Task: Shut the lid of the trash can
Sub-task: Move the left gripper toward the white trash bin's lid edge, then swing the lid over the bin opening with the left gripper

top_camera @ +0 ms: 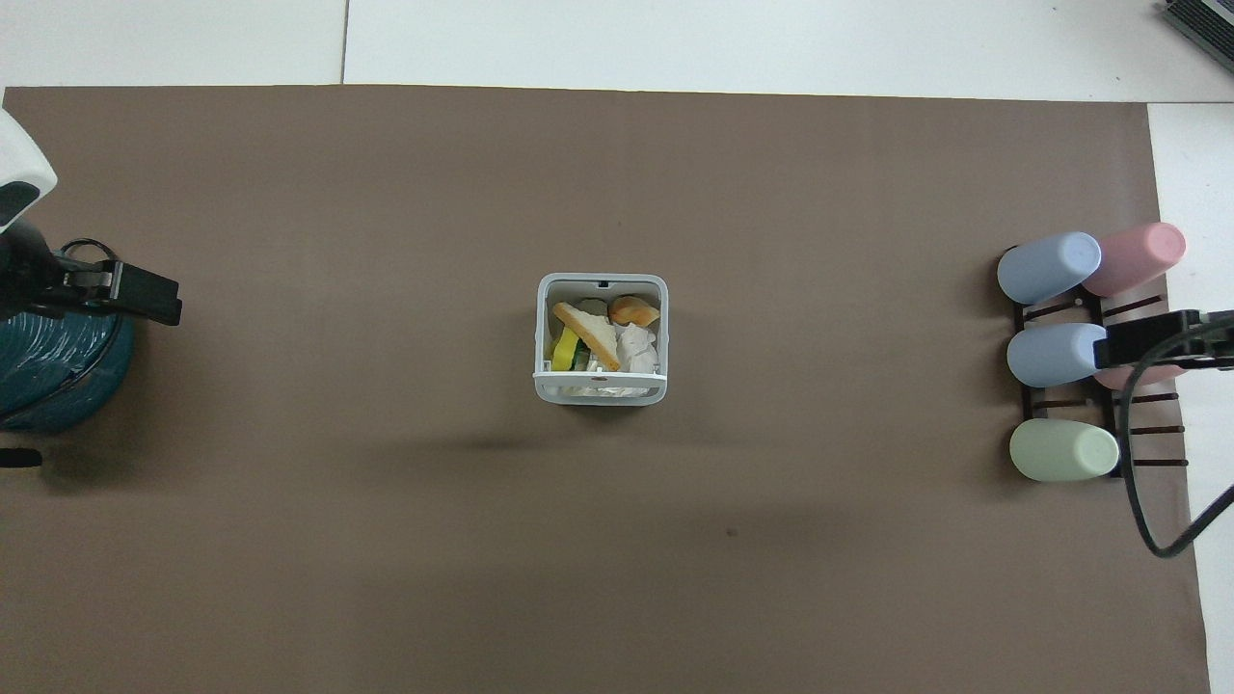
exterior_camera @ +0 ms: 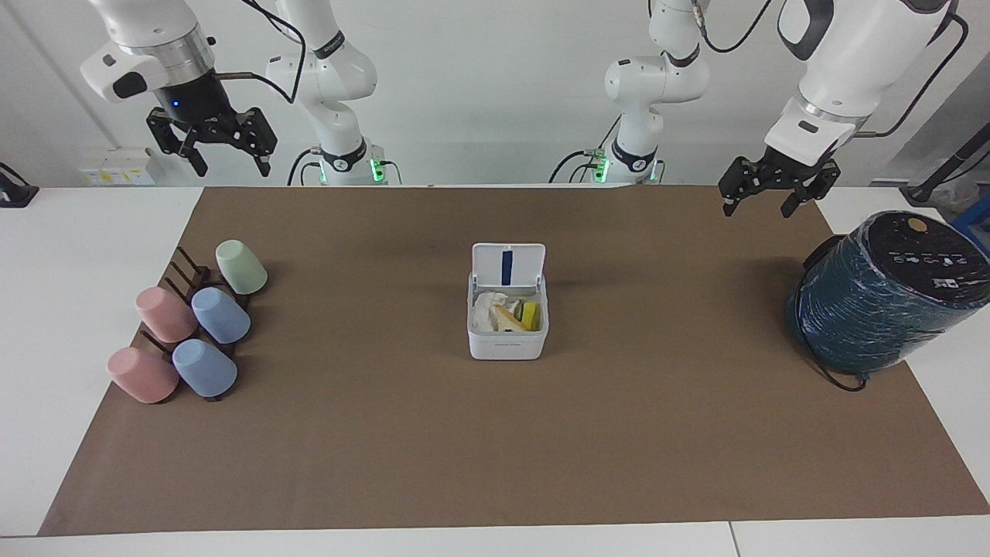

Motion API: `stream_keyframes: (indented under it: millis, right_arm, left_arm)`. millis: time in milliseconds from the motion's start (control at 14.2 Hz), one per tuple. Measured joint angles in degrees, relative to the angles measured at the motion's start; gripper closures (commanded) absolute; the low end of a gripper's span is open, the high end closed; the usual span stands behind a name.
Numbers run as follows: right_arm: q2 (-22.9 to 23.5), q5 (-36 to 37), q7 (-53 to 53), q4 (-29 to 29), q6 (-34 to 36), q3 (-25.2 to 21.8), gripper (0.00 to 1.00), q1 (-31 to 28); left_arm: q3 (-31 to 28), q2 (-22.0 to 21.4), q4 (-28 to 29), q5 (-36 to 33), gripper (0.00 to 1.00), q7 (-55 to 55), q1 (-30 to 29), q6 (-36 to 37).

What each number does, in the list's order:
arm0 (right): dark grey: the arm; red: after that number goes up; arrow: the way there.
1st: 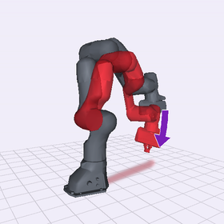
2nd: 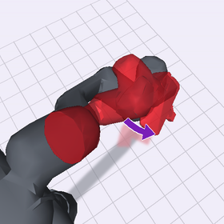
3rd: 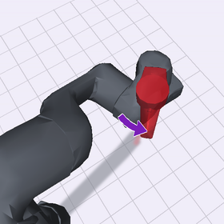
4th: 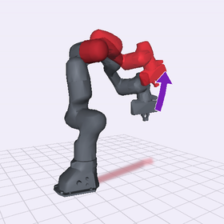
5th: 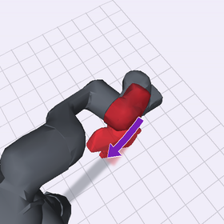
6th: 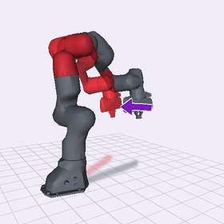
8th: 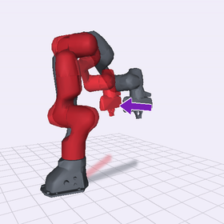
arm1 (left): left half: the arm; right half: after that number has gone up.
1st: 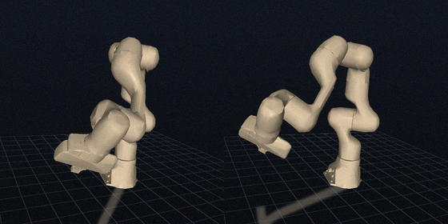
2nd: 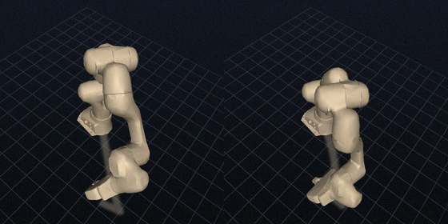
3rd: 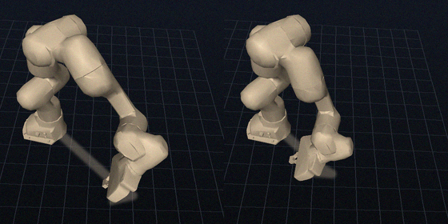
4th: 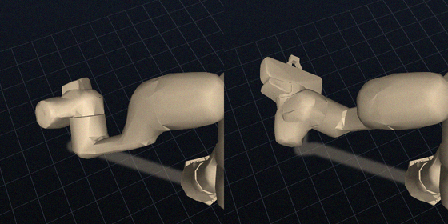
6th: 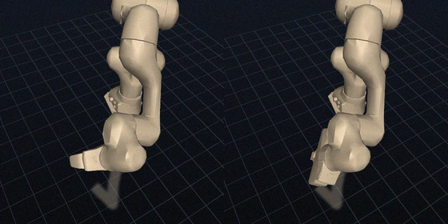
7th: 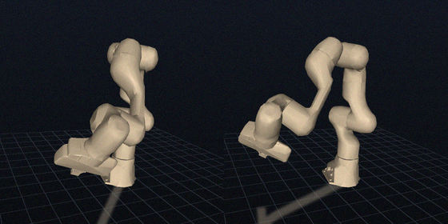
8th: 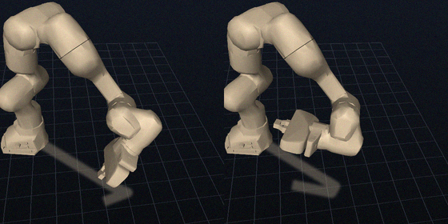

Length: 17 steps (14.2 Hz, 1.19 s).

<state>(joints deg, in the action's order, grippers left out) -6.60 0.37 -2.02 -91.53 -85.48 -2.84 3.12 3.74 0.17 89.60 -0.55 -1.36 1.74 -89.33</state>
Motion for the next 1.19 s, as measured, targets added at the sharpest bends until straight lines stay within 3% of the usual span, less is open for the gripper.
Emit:
stream_keyframes:
  millis: [421,561,632,772,842,912,1193]
  right_arm:
    - [0.0,0.0,0.0,0.0,0.0,0.0,0.00,0.0]
    - [0.0,0.0,0.0,0.0,0.0,0.0,0.00,0.0]
    - [0.0,0.0,0.0,0.0,0.0,0.0,0.00,0.0]
    - [0.0,0.0,0.0,0.0,0.0,0.0,0.00,0.0]
    - [0.0,0.0,0.0,0.0,0.0,0.0,0.00,0.0]
    - [0.0,0.0,0.0,0.0,0.0,0.0,0.00,0.0]
    - [0.0,0.0,0.0,0.0,0.0,0.0,0.00,0.0]
  left_arm:
    - [0.6,-0.1,0.5,0.0,0.00,0.0,0.3,-0.8]
    - [0.9,-1.0,3.8,0.1,0.00,2.3,2.8,-3.7]
    - [1.1,-1.9,6.7,0.1,0.20,5.5,5.2,-6.0]
    - [1.5,-3.5,11.7,0.1,0.76,13.8,10.4,-8.7]
    - [1.6,-4.1,13.5,0.2,0.92,17.9,12.6,-9.1]
    - [1.7,-4.8,15.1,0.5,1.00,21.6,14.6,-9.3]
    - [1.8,-7.3,21.9,2.1,1.00,35.8,21.8,-15.7]
